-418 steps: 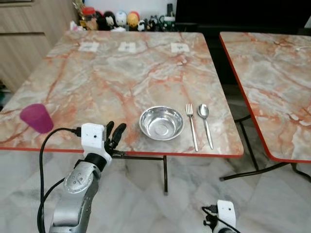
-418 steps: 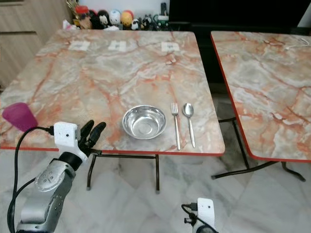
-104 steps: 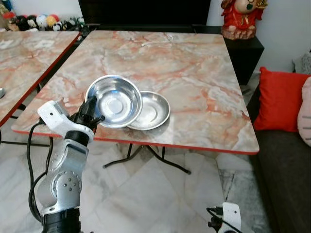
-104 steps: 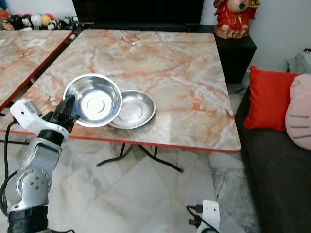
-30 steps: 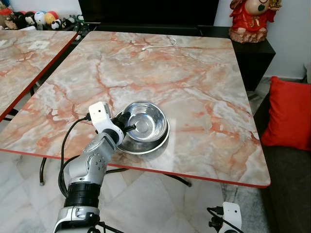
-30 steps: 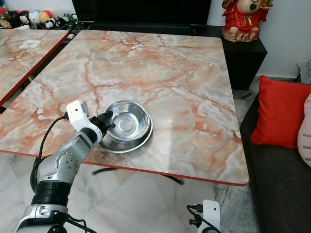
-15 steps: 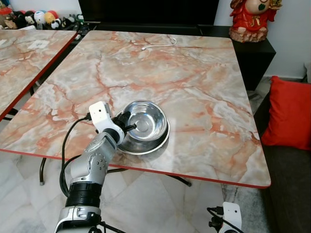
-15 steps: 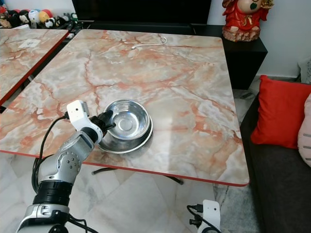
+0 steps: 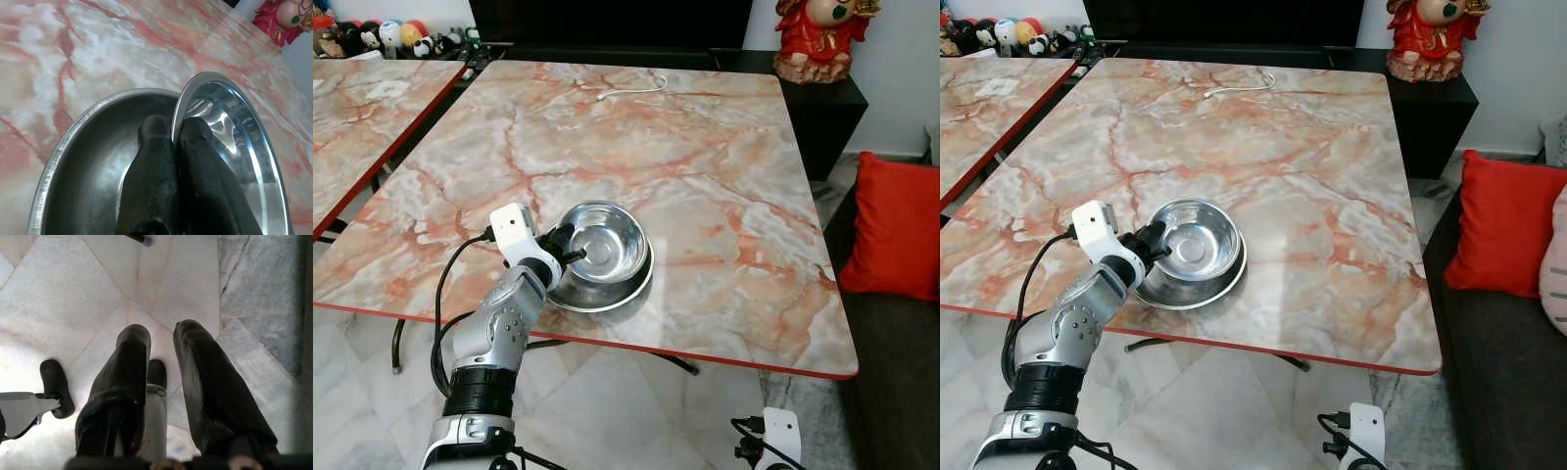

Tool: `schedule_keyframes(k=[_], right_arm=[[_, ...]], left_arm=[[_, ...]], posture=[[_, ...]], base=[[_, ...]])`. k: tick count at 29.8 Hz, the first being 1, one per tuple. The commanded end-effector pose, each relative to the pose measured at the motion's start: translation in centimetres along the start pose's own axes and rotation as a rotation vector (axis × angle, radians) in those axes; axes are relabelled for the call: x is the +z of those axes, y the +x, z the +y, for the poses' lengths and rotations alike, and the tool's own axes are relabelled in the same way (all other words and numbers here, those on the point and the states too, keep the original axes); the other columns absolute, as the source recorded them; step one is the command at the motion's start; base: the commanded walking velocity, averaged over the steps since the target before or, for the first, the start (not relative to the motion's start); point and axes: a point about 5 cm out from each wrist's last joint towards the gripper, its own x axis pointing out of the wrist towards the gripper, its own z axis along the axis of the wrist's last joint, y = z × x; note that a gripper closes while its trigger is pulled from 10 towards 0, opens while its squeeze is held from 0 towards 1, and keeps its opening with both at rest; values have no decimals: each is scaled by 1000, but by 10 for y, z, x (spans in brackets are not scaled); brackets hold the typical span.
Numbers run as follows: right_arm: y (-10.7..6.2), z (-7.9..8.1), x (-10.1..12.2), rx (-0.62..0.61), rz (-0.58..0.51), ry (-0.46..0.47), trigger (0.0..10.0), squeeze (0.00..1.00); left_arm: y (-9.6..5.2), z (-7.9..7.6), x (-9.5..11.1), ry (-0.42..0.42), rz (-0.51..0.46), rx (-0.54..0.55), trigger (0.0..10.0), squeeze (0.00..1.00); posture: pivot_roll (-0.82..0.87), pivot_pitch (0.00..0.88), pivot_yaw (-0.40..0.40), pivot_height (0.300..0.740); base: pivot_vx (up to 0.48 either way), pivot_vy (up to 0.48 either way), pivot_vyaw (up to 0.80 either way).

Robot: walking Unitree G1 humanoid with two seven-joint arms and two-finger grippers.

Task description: Setting the table

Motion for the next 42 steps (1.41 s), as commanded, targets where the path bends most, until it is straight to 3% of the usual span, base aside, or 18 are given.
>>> schedule_keyframes(k=[1, 2, 3, 9, 11, 14, 15, 16, 28, 31, 42], right_arm=[[-1, -1, -5, -3, 12, 4, 10000, 0], [-1, 0, -5, -3, 13, 3, 10000, 0], [-1, 0, -5, -3, 13, 3, 10000, 0], [-1, 2, -7, -3, 16, 4, 10000, 0], [-1, 1, -7, -3, 17, 4, 10000, 0], [-1, 1, -7, -2, 18, 5, 10000, 0], [-1, 1, -7, -2, 18, 5, 10000, 0], [-1, 0, -7, -2, 18, 5, 10000, 0], [-1, -1, -5, -2, 14, 3, 10000, 0], [-1, 0, -4, -2, 10, 3, 10000, 0], [0, 0, -2, 2, 7, -1, 10000, 0]], left_arm=[[-1, 6, 0, 29, 12, 30, 10000, 424], [-1, 5, 0, 29, 13, 30, 10000, 675], [-1, 5, 0, 29, 13, 30, 10000, 675], [-1, 3, -1, 24, 20, 30, 10000, 596], [-1, 3, -2, 25, 25, 31, 10000, 259], [-1, 3, -2, 29, 29, 33, 10000, 263], [-1, 3, -2, 29, 31, 32, 10000, 173], [-1, 3, -3, 30, 34, 29, 10000, 0], [-3, 0, 3, 67, 44, 8, 10000, 0], [-5, 2, 9, 183, 27, 23, 10000, 0], [-13, -2, 16, 375, 31, -6, 10000, 0]], posture=[[30, 116, 15, 740], [30, 117, 16, 740], [30, 117, 16, 740], [29, 117, 15, 740], [30, 117, 15, 740], [30, 117, 15, 740], [31, 118, 15, 740], [32, 117, 14, 740], [32, 116, 14, 740], [32, 116, 15, 740], [39, 113, 13, 740]], base=[[0, 0, 0], [0, 0, 0], [0, 0, 0], [0, 0, 0], [0, 0, 0], [0, 0, 0], [0, 0, 0], [0, 0, 0], [0, 0, 0], [0, 0, 0], [0, 0, 0]])
